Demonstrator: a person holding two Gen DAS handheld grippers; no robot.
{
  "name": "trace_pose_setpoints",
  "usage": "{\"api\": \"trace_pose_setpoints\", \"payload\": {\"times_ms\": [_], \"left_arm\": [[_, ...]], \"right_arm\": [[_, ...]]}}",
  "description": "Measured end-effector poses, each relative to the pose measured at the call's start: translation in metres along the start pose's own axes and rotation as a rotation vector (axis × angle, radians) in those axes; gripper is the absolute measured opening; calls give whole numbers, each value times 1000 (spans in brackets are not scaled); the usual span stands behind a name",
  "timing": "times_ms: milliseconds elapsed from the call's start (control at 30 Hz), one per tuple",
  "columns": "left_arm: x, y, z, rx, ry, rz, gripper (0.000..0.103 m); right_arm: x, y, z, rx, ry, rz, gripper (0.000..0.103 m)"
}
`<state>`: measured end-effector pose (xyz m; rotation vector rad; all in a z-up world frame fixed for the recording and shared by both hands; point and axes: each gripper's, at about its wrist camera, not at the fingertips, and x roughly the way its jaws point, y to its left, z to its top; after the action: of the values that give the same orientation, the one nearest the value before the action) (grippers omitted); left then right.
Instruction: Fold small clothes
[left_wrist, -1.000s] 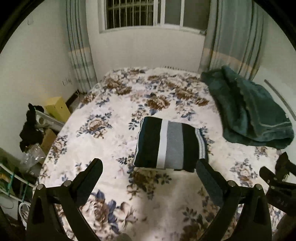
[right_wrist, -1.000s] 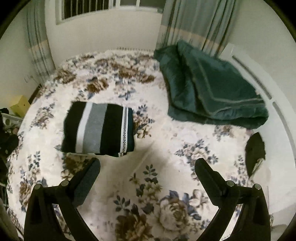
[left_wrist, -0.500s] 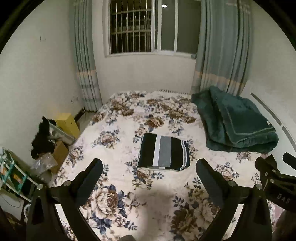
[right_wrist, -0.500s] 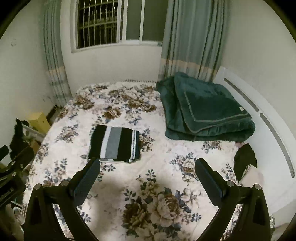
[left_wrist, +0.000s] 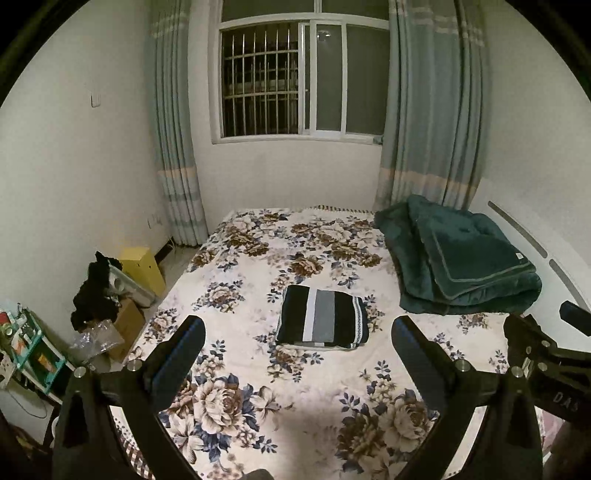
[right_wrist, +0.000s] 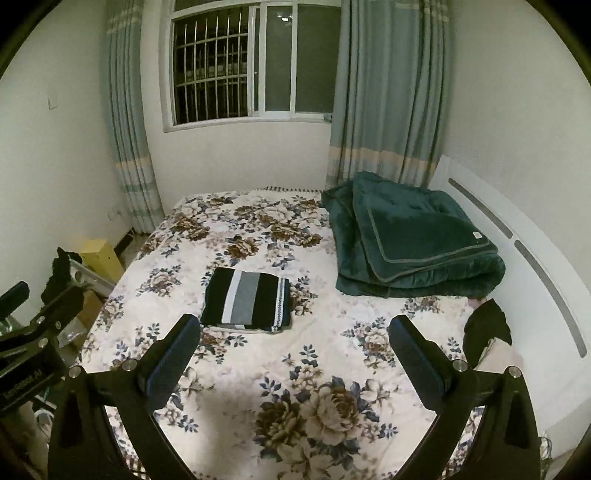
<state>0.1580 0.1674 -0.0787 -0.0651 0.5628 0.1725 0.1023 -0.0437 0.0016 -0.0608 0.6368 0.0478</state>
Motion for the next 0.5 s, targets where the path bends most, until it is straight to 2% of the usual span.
{"api": "trace_pose_setpoints", "payload": {"times_ms": [500], "left_arm": [[-15, -7, -5, 3, -24, -6, 103]], "right_arm": [[-13, -13, 4, -9, -1, 16, 103]]}}
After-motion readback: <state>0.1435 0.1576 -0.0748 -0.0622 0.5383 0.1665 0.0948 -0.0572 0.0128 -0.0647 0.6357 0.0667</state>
